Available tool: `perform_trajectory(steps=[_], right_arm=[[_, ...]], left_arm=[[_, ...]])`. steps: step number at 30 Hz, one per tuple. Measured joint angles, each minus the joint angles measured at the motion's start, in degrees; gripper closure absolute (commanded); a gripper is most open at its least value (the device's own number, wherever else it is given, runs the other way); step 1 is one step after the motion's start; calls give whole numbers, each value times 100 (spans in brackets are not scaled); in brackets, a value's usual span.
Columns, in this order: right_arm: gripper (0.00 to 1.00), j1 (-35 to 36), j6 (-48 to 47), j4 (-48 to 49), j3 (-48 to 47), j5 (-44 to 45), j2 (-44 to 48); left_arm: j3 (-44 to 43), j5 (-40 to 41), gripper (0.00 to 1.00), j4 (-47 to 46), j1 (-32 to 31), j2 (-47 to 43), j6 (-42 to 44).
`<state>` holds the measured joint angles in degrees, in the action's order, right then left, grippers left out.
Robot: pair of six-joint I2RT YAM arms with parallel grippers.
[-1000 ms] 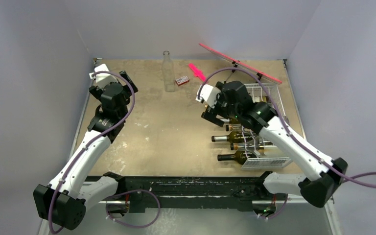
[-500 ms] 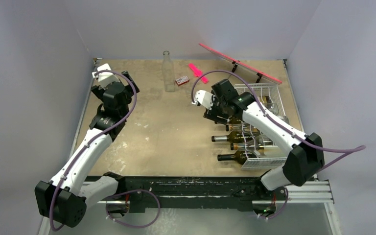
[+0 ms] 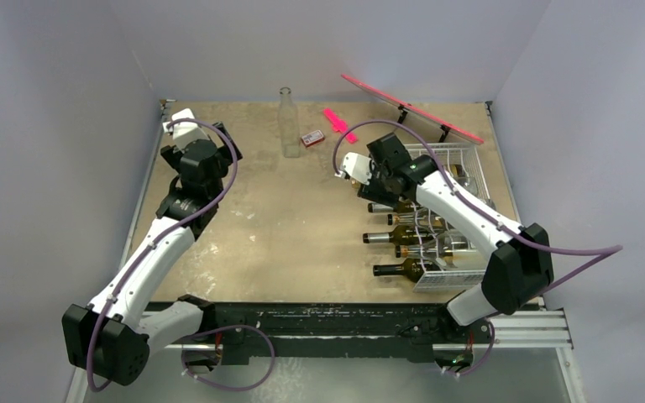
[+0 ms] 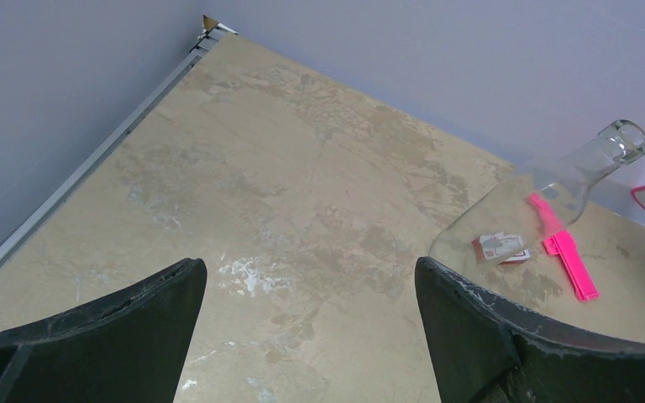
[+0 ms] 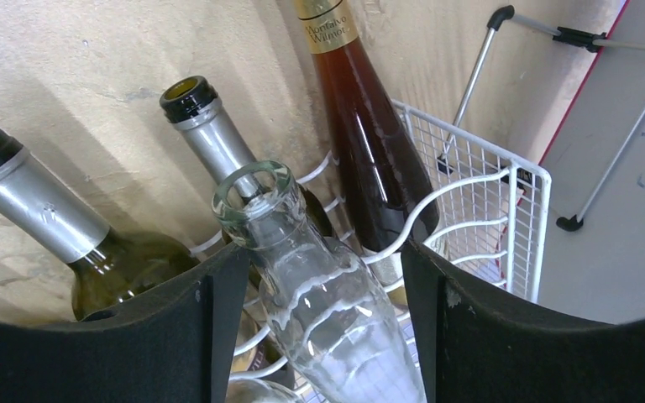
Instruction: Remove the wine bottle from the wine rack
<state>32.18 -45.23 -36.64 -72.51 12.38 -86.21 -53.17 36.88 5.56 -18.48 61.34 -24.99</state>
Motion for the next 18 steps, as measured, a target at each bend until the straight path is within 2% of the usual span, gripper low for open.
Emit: perform_trajectory(steps=[9, 14, 18], right_arm=[[31, -24, -264, 229, 400, -72, -87], [43, -50, -365, 420, 479, -151, -304], [47, -66, -437, 503, 479, -286, -363]], left_arm=[[0, -22, 7, 2, 0, 4, -2], [0, -20, 7, 4, 0, 4, -2], [0, -17, 7, 4, 0, 4, -2]])
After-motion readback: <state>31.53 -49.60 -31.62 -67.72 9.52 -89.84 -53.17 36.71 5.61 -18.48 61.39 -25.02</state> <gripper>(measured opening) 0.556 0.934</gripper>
